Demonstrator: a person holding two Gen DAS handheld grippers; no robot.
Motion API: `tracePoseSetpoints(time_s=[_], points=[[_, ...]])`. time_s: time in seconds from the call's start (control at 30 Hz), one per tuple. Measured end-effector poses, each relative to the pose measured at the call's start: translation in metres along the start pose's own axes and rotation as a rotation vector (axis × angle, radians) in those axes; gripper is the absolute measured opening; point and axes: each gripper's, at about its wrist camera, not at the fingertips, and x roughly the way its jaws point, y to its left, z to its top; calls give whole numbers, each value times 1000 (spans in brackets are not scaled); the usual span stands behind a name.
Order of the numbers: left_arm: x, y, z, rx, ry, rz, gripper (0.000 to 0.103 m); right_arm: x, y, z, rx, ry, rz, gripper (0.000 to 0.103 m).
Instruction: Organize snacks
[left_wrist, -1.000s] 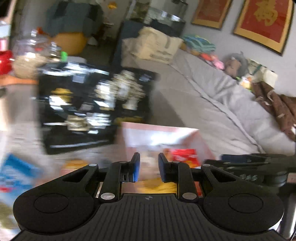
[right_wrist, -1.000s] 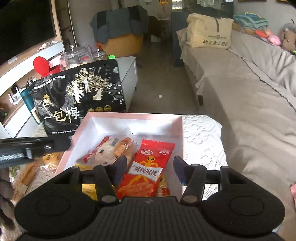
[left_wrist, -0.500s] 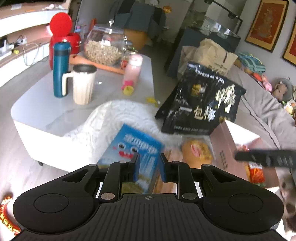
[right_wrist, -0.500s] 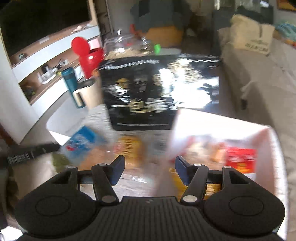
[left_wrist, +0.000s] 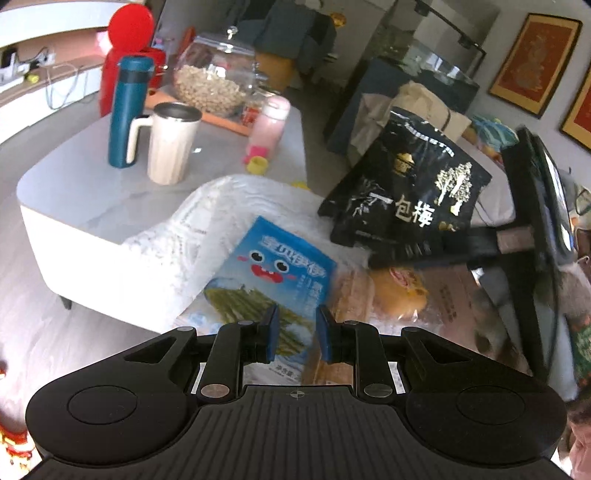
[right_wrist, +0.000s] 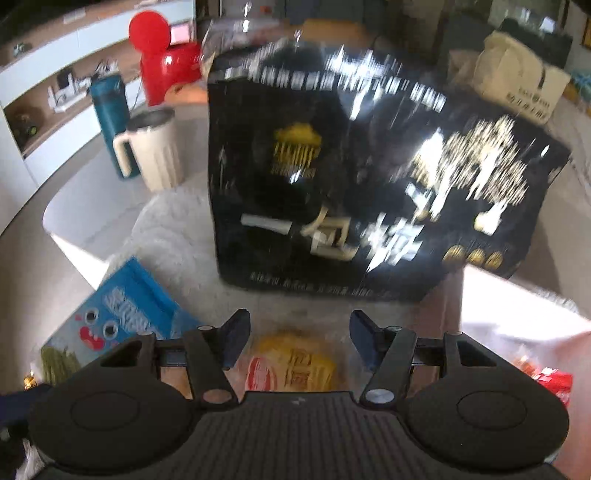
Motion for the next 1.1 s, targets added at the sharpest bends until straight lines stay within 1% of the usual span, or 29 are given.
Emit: tracePoseSetpoints(time_s=[0.07,0.1,0.17,0.3,0.37,0.4,0.47,0.7,0.8,0.87,0.9,0.93,1.0,1.03,1.1], points=[[0,0,-1,-2,5,-6,25,-2,-1,-10,-1,46,42,55],[1,-1,-2,-2,10,-14,25,-7,0,-17,-9,55,67,53],[2,-6,-4,6,22,-22,25,-19,2,-32,-35,71,110,52],[7,-18,-10,39,56,-17,25,-45,5,-66,-89,90,159,50],[9,-25,-15,62,72,-5,27,-56,5,-83,-103,104,196,50],[8,-28,-17,75,74,3,29,-62,5,-91,-113,101,210,50],[7,-34,-21,98,81,13,30,-73,6,-107,-133,95,222,50],[1,-48,-30,123,119,-1,30,-102,-5,-153,-163,61,278,50],[-1,-59,-25,120,82,-16,30,-116,-17,-169,-158,21,288,53],[1,-71,-18,127,61,-42,30,-126,-28,-177,-141,-21,291,56],[5,-80,-13,140,63,-59,30,-130,-34,-182,-134,-46,283,57],[11,-89,-8,156,74,-74,30,-134,-39,-186,-132,-67,267,58],[34,-109,1,187,136,-111,30,-138,-47,-192,-127,-99,226,59],[47,-118,5,194,162,-117,30,-137,-52,-195,-119,-108,204,59],[71,-135,11,207,168,-92,30,-134,-62,-199,-89,-120,175,59]])
